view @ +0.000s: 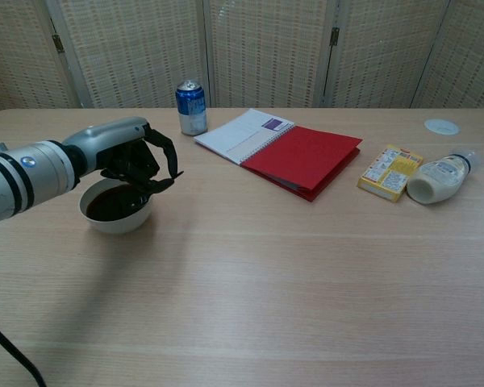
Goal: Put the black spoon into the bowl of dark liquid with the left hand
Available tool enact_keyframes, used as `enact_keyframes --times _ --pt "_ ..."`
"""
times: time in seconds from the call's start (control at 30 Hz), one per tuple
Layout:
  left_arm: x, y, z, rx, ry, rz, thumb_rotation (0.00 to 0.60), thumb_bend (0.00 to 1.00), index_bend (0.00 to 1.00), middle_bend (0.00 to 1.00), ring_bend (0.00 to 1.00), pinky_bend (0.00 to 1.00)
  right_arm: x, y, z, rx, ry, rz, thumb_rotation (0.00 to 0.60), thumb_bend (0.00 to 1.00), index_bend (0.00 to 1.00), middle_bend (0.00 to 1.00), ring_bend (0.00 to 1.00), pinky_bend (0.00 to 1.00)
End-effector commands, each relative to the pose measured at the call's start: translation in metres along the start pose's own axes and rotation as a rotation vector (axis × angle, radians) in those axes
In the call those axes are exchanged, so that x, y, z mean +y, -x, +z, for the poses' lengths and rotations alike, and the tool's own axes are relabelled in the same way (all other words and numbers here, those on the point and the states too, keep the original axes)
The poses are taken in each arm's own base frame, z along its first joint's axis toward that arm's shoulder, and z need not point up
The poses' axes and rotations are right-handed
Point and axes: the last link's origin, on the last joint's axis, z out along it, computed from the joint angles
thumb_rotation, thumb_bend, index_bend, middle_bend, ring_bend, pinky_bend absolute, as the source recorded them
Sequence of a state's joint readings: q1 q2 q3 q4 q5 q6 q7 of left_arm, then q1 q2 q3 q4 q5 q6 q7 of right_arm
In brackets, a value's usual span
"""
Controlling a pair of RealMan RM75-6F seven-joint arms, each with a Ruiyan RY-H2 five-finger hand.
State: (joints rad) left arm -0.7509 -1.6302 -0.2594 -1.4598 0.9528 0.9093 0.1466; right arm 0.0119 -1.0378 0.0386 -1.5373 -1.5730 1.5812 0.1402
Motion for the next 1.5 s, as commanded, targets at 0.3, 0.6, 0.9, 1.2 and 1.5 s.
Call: enact_keyframes --times 0.3,0.6,0.9,1.2,1.5 --pt "-0.027 0.006 0.020 0.028 -0.086 0.021 0.600 0.49 0.67 0.96 0.88 1.00 0.000 -0.002 -0.002 0.005 0.007 0.000 0.600 0.26 0.30 0.27 0.35 0.35" --pt "-0.045 -0.001 0.008 0.032 -0.110 0.035 0.600 0.49 0.67 0.96 0.88 1.00 -0.002 -0.001 -0.001 0.003 -0.001 0.001 0.600 0.25 0.30 0.27 0.35 0.35" --pt "-0.038 0.004 -0.007 -0.014 -0.074 0.037 0.600 0.49 0.67 0.96 0.88 1.00 -0.002 0.001 -0.001 0.000 -0.004 0.004 0.600 0.25 0.30 0.27 0.35 0.35" --pt "-0.019 0.012 0.011 -0.010 -0.049 0.028 0.600 0.49 0.67 0.96 0.88 1.00 0.002 -0.001 -0.004 0.007 0.013 0.005 0.600 0.25 0.30 0.27 0.35 0.35" --pt "-0.030 0.002 0.024 0.031 -0.100 0.057 0.600 0.49 0.68 0.96 0.88 1.00 0.003 -0.002 -0.006 0.010 0.019 0.004 0.600 0.25 0.30 0.27 0.35 0.35"
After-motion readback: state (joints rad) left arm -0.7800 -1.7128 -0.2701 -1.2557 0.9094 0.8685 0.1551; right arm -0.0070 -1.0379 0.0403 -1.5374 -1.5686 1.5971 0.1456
